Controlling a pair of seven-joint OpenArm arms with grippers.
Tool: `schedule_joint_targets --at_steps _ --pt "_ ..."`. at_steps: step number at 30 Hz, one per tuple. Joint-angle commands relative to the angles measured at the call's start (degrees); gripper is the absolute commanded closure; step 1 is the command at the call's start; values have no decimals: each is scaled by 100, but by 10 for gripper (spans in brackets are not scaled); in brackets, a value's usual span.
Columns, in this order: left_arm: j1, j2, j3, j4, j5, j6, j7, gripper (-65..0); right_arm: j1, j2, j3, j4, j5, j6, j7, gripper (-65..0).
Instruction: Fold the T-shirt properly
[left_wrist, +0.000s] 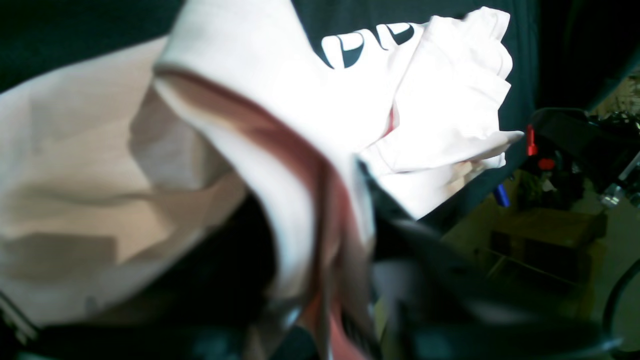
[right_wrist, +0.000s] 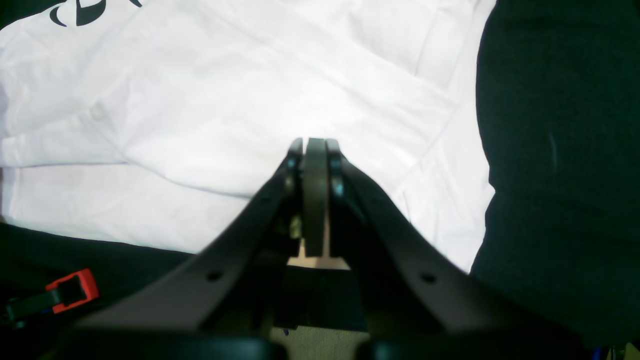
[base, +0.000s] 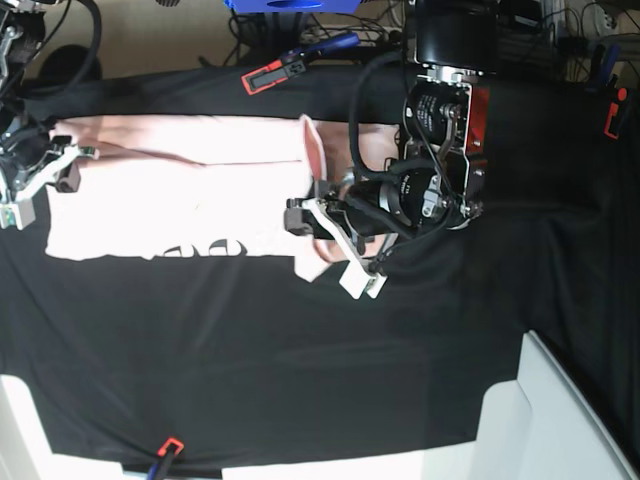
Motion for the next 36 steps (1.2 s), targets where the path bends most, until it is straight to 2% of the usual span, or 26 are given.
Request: schedule_joint_targets --at_steps 1,3,5,7,10,13,16,17,18,20,21,24,27,29,31,32,36 --pt "-103 106 6 80 -139 -19 -45 -228 25 72 23 84 82 35 109 -3" --pt "-155 168 76 80 -148 -37 -18 -294 25 72 23 84 82 35 109 -3" --pt "-173 168 411 62 -157 -37 -18 -329 25 72 23 84 82 35 109 -3" --pt "-173 168 718 115 -280 -37 -45 -339 25 72 23 84 82 35 109 -3" --pt "-278 98 762 370 -667 -37 -53 -336 25 72 23 84 82 35 136 -3" --pt "-375 -272 753 713 -781 -19 -53 -334 34 81 50 84 82 35 162 -3" --pt "-454 -799 762 836 -781 -19 -53 -324 69 107 67 84 82 35 162 -4" --pt "-472 -992 753 836 -781 -19 -62 -291 87 116 67 84 91 35 162 -4" --pt "-481 -1186 753 827 -781 -19 -62 -230 122 116 67 84 91 35 162 -4" --pt "-445 -1564 753 810 -781 -10 -62 -54 166 116 190 75 99 35 162 -9" --pt "-428 -1740 753 801 -772 -10 -71 0 236 90 358 75 117 35 136 -26" --pt "-243 -2250 753 810 -482 -10 -229 0 438 72 867 -39 126 52 109 -142" --pt "73 -2575 753 801 265 -1 -660 0 614 72 1149 -277 126 96 109 -318" --pt "328 -2636 745 792 889 -1 -853 0 676 99 1166 -452 126 501 101 -403" --pt "574 -2557 507 792 1426 -1 -959 0 834 116 1193 -751 117 993 -58 -414" --pt "697 -2443 331 792 1610 -1 -977 0 974 143 1210 -945 99 1129 -189 -414" --pt "970 -1924 -794 792 2120 -10 -1003 0 1432 441 1219 -1991 91 1129 -427 -414"
